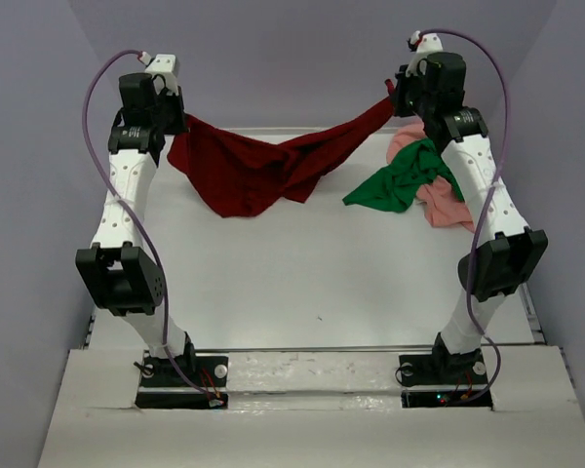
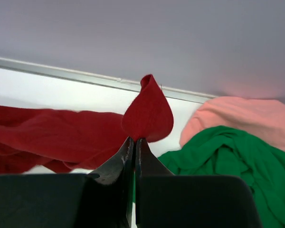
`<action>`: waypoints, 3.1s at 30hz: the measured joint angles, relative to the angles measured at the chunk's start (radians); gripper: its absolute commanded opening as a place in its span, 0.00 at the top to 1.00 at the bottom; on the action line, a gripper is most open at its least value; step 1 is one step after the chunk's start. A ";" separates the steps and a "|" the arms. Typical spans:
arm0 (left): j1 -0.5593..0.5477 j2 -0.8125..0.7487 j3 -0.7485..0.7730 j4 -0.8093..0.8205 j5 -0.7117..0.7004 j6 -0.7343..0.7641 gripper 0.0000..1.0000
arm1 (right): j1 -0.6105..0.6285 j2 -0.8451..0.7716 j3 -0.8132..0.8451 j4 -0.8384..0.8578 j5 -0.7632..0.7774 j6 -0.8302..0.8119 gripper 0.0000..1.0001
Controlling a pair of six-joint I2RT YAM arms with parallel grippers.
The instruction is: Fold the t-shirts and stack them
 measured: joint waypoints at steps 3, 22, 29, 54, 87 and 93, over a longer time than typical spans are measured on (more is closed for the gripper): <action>0.022 0.000 0.024 0.000 -0.026 -0.004 1.00 | -0.042 -0.002 0.014 -0.003 -0.005 0.001 1.00; 0.092 -0.146 0.331 -0.131 -0.067 -0.062 1.00 | -0.167 -0.110 0.205 -0.119 -0.074 0.087 1.00; 0.093 -0.340 0.416 -0.185 -0.040 -0.098 1.00 | -0.168 -0.327 0.241 -0.166 -0.119 0.128 1.00; 0.091 0.235 0.171 -0.058 -0.039 -0.123 1.00 | -0.167 0.487 0.441 -0.242 -0.051 0.166 1.00; 0.059 -0.513 0.225 -0.023 0.001 -0.138 1.00 | -0.168 -0.467 0.161 -0.029 -0.221 0.225 1.00; 0.058 -0.480 0.115 0.112 0.021 -0.156 1.00 | -0.167 -0.262 0.267 0.034 -0.229 0.233 1.00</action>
